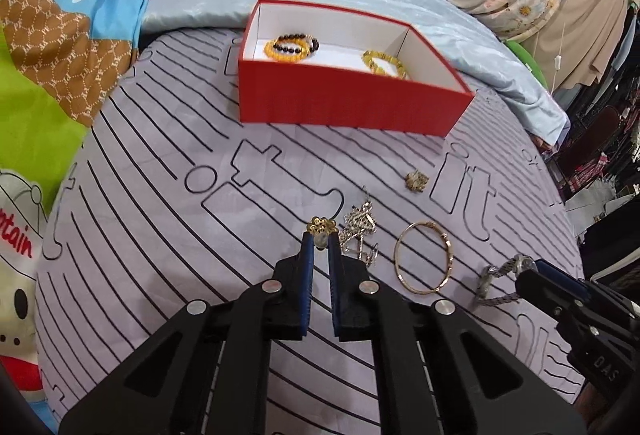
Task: Organize jewelry
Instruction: 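Grasp the gold pendant with the left tool while the right tool lifts the watch, then carry the gold pendant and silver watch into the red box, open both tools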
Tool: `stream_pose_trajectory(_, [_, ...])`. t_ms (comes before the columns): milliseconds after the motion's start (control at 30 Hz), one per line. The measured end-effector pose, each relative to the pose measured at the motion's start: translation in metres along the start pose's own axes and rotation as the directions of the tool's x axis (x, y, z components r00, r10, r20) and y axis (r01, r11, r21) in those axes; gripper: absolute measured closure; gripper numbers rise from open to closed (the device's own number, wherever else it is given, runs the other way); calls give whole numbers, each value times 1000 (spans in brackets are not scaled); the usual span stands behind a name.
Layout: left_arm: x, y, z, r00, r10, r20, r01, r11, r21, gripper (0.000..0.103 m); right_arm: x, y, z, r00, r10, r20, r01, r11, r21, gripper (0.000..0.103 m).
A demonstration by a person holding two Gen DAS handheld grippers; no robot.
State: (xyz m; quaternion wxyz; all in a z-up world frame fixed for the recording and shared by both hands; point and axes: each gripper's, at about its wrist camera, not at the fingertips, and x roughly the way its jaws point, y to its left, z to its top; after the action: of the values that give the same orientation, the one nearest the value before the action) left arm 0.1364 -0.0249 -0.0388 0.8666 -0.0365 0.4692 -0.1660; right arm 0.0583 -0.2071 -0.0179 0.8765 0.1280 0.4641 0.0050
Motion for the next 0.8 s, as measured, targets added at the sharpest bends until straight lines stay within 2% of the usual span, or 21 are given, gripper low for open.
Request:
stream_pose_trajectory(33, [-5, 0, 3, 1000, -3, 9, 3, 1000, 1, 97, -2, 1, 3, 1000, 5, 7, -5, 1000, -3, 80])
stream_pose_trajectory(67, [-10, -1, 7, 1000, -6, 19, 6, 1000, 2, 97, -6, 3, 8, 1000, 12, 19, -11, 1000, -10, 85])
stream_pose_trajectory(100, [-14, -1, 10, 1000, -12, 25, 11, 1000, 4, 97, -9, 3, 12, 999, 16, 28, -16, 1000, -17, 101])
stream_pose_trajectory(133, [-19, -2, 16, 999, -20, 34, 20, 1000, 5, 97, -11, 5, 17, 999, 23, 38, -23, 999, -25, 103])
stream_pose_trajectory(300, [-33, -6, 43, 995, -46, 83, 45, 999, 13, 97, -21, 13, 53, 994, 19, 110, -10, 997, -83, 103])
stream_pose_trajectory(400, [-41, -7, 57, 992, -39, 122, 38, 999, 15, 97, -19, 9, 64, 994, 15, 113, -5, 997, -82, 103])
stream_pose_trajectory(467, [-44, -6, 60, 990, -30, 137, 28, 999, 19, 96, -12, 5, 59, 996, 16, 86, -9, 997, -79, 103])
stream_pose_trajectory(533, [-43, -4, 59, 990, -34, 134, 32, 999, 13, 96, -3, 4, 48, 998, 34, 48, -30, 997, -69, 95])
stream_pose_trajectory(733, [-30, 4, 45, 996, -27, 85, 28, 999, -14, 96, 37, 20, 12, 993, 85, -87, -95, 989, -112, 81])
stream_pose_trajectory(800, [-27, 6, 40, 997, -23, 74, 25, 1000, -20, 96, 46, 26, 8, 992, 75, -104, -89, 986, -138, 81])
